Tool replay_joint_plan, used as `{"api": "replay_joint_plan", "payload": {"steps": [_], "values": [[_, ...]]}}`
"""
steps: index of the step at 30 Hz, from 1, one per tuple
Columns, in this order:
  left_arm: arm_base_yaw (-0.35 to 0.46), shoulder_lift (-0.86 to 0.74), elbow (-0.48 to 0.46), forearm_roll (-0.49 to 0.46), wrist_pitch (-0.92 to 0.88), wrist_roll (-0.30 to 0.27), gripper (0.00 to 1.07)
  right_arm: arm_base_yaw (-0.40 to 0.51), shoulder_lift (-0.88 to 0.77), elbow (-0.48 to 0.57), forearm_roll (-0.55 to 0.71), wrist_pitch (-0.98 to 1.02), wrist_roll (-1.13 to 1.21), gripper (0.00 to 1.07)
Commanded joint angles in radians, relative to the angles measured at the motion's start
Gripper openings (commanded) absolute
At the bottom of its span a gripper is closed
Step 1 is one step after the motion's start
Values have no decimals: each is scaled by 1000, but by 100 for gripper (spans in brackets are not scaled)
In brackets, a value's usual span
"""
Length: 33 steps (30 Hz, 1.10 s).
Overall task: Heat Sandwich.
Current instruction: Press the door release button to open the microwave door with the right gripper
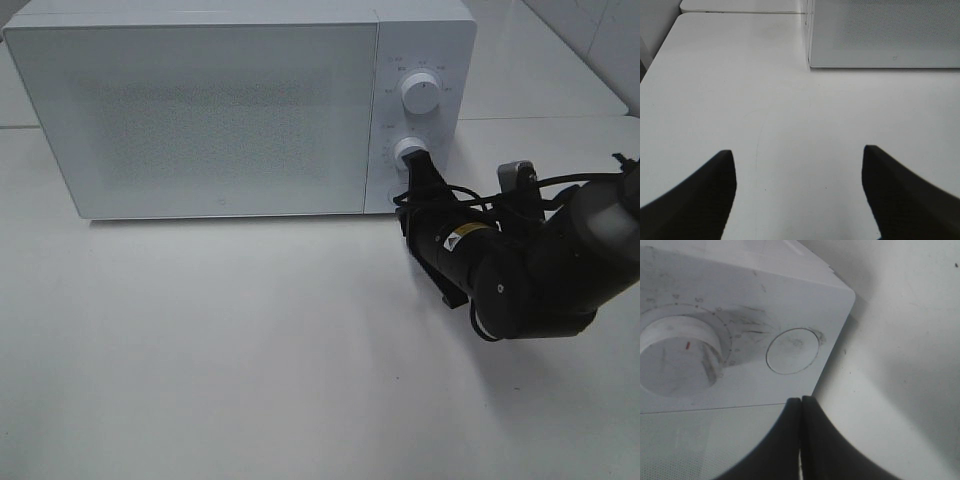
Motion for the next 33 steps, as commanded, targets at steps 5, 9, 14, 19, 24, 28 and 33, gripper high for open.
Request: {"api": "replay_joint_plan", "payload": {"steps": [5,9,14,19,24,28,33], "values": [[-2,-16,3,-3,-8,-4,66,-1,34,-56,-44,-22,11,1],[-2,-16,3,-3,-8,-4,66,-1,38,-69,-28,-16,11,1],[-2,-16,3,-3,-8,-3,66,-1,38,-93,23,-13,-3,1],[-2,-16,3,-3,-8,-3,66,-1,39,-132,34,48,-9,1],[-2,-16,3,-3,-8,-3,66,-1,39,-139,74,68,-21,2],[-2,-16,3,-3,-8,-3,66,-13,39,-141,75,68,-35,2],[-2,-16,3,-3,-8,-3,66,-36,39,-141,88,81,-41,2]]}}
